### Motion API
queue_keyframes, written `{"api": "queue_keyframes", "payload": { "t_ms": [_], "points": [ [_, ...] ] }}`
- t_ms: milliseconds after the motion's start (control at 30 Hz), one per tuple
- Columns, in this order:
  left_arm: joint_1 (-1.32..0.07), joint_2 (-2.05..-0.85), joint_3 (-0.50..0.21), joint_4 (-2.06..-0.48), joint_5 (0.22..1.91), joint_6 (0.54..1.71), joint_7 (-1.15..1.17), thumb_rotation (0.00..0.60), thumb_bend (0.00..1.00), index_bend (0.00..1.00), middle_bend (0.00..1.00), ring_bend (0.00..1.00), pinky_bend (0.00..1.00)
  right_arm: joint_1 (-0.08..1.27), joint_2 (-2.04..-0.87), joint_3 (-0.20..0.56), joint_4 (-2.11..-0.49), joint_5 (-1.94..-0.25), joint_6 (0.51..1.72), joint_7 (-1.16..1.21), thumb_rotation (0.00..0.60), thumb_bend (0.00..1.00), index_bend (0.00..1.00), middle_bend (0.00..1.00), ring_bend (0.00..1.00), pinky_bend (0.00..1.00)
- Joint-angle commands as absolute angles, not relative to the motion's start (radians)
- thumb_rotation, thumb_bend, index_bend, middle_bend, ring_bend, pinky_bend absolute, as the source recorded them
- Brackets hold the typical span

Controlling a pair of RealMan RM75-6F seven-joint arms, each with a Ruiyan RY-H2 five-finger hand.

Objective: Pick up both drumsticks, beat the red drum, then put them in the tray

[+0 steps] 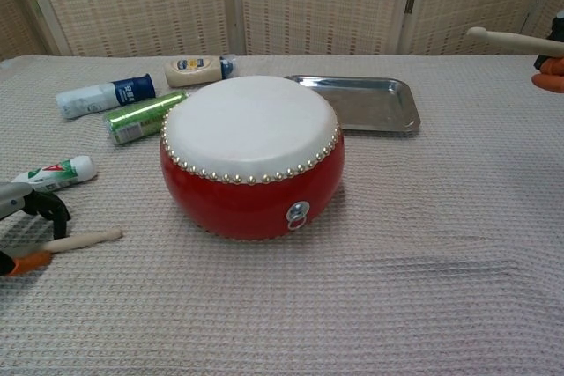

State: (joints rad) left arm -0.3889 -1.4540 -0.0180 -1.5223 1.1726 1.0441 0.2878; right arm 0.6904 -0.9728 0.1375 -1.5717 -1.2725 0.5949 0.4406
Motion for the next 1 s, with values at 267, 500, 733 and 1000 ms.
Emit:
{"api": "queue_keyframes", "payload": {
  "t_ms": [267,500,733,1000],
  "points": [
    [-0.342,-1.443,-0.022,-1.492,1.344,1.176,0.044,0.600,0.45,0.56,0.33,0.24,0.22,0.672,-0.961,0.147,-1.572,-1.289,0.619,0.476,0.600,1.00,1.00,1.00,1.00,1.00],
    [-0.296,-1.451,-0.069,-1.404,1.437,1.302,-0.428,0.600,0.45,0.55,0.38,0.29,0.26,0.662,-0.962,0.149,-1.567,-1.302,0.631,0.500,0.600,1.00,1.00,1.00,1.00,1.00],
    [-0.289,-1.449,-0.099,-1.333,1.414,1.251,-0.886,0.600,0.45,0.50,0.43,0.35,0.35,0.658,-0.963,0.150,-1.567,-1.310,0.638,0.510,0.600,1.00,1.00,1.00,1.00,1.00],
    [-0.293,-1.438,-0.137,-1.312,1.373,1.165,-1.251,0.600,0.45,0.46,0.45,0.39,0.38,0.658,-0.965,0.146,-1.570,-1.309,0.634,0.502,0.600,1.00,1.00,1.00,1.00,1.00]
  ]
}}
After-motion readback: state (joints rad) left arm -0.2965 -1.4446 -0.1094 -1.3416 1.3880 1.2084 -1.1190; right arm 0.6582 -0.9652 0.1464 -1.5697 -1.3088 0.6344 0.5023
